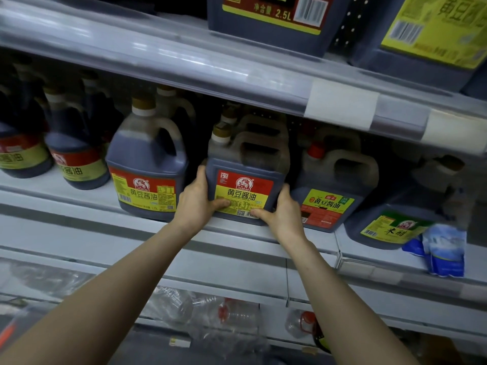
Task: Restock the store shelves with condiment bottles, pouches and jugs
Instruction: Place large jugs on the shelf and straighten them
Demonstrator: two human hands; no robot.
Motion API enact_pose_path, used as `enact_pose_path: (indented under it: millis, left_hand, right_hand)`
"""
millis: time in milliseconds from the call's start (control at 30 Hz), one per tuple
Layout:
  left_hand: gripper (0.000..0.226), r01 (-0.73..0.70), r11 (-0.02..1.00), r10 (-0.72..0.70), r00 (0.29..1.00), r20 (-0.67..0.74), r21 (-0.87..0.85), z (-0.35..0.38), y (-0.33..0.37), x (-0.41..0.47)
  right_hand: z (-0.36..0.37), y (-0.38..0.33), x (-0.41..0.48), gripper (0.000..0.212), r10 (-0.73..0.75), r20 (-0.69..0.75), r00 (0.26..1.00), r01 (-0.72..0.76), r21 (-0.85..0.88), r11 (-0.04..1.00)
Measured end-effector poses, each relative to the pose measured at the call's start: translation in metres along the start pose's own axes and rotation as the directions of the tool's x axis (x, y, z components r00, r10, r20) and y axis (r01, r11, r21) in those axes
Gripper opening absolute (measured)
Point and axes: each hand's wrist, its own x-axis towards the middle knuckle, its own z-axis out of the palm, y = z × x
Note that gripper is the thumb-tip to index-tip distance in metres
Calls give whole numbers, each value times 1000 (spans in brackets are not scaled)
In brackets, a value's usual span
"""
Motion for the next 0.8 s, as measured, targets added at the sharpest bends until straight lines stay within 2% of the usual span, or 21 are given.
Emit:
enact_pose_path:
  millis: [333,500,700,800]
  left_hand:
    - [81,80,996,-80,997,-15,44,6,4,-13]
    - [83,127,989,-121,989,-79,75,23,9,-49]
    - [79,135,984,-123,987,-102,115,71,33,-116]
    - [64,83,992,-77,995,-68,90,111,55,-156]
  right_hand:
    - [-3,-1,-2,70,-39,38,999,42,-79,996]
    - [-17,23,-29,87,-115,66,991,117,-30,993]
    - [-58,81,-76,68,-219,148,964,225,-23,974]
    - [-90,125,-99,60,-251,168,953,263,-54,963]
